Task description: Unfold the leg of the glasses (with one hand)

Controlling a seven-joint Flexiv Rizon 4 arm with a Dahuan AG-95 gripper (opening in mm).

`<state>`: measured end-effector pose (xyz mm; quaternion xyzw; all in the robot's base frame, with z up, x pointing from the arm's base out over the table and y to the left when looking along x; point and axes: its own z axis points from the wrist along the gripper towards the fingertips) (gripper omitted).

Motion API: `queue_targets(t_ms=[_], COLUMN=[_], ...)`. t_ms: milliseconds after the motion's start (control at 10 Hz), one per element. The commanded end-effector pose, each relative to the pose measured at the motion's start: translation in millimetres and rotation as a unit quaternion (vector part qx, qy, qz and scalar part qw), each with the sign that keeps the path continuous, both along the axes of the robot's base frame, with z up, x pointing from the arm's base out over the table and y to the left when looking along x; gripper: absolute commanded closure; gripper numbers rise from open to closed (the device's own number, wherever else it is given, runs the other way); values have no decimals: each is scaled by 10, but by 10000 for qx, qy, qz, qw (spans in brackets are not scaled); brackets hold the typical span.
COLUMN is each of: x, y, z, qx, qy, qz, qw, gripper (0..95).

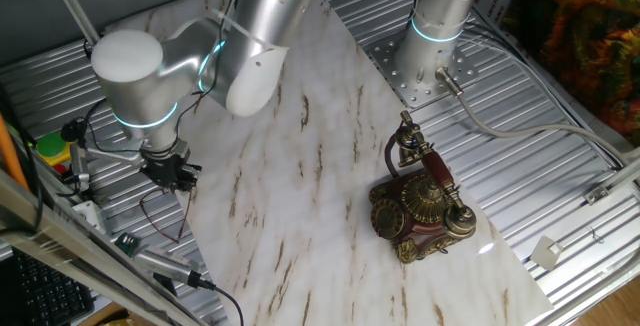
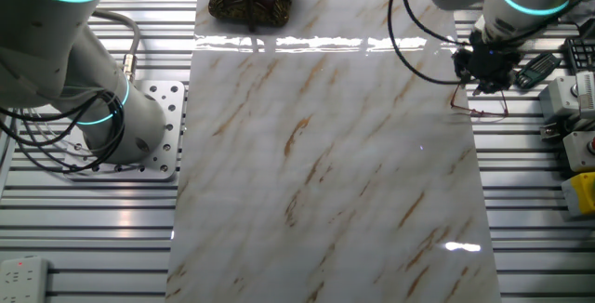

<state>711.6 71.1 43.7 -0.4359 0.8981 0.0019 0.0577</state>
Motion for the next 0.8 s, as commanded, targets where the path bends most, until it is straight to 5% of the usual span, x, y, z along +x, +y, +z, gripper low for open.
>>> queue_targets(t_ms=[100,300,500,600,800], x=[-4,-4,-4,-4,-4], y=[-33,-32,-32,-32,-32], z=[-107,-103,-103,-103,-104], qx=[85,-78,-70,-81,-108], qy=[-63,18,29,49,86], qz=[193,190,189,196,180], qw=[9998,9998,9998,9998,9997], gripper=[950,950,950,760,760])
